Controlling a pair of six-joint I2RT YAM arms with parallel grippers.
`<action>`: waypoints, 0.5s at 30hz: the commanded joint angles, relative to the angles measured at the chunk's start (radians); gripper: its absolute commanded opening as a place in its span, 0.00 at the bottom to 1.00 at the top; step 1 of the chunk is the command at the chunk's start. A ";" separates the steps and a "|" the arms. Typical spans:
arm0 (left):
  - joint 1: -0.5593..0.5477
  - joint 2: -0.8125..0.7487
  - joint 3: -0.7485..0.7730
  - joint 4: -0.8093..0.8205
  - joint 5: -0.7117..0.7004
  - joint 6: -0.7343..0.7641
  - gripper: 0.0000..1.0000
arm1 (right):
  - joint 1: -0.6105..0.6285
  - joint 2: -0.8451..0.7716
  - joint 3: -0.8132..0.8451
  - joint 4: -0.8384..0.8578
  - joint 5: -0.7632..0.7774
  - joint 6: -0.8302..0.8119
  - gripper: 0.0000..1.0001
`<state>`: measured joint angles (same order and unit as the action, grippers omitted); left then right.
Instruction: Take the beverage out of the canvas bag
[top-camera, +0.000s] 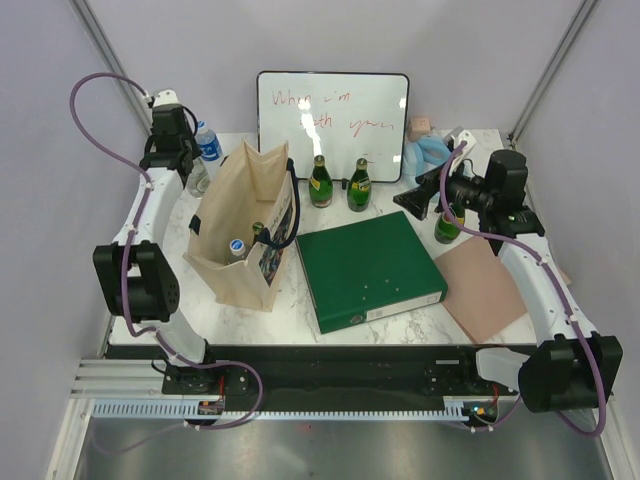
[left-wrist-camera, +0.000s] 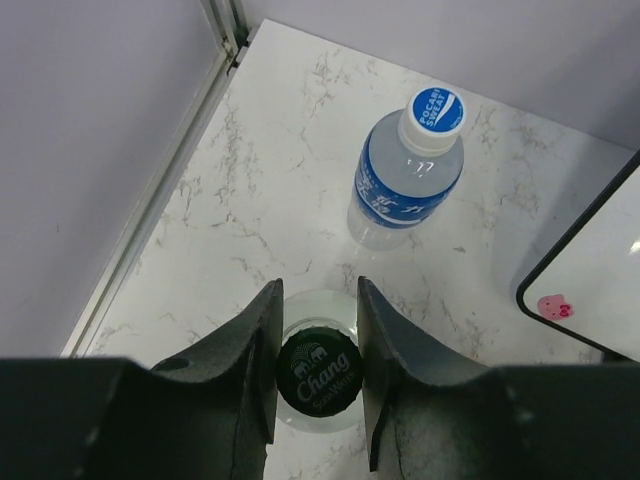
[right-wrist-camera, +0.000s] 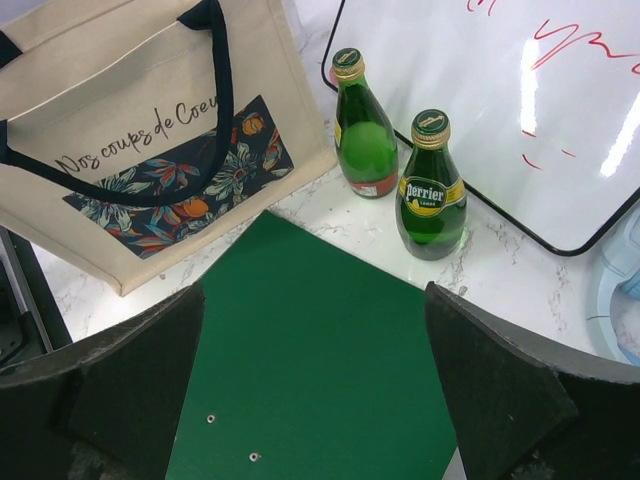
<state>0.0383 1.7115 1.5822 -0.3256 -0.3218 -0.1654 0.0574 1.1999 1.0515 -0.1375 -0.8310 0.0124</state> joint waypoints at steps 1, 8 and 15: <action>0.014 -0.030 -0.045 0.273 -0.025 -0.036 0.02 | 0.009 0.015 0.051 0.009 -0.031 -0.003 0.98; 0.031 -0.007 -0.117 0.321 -0.017 -0.034 0.02 | 0.010 0.035 0.070 -0.008 -0.031 -0.035 0.98; 0.038 0.025 -0.120 0.350 -0.002 -0.020 0.03 | 0.018 0.055 0.082 -0.020 -0.028 -0.043 0.98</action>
<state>0.0685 1.7535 1.4326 -0.1913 -0.3130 -0.1711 0.0666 1.2453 1.0824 -0.1558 -0.8375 -0.0101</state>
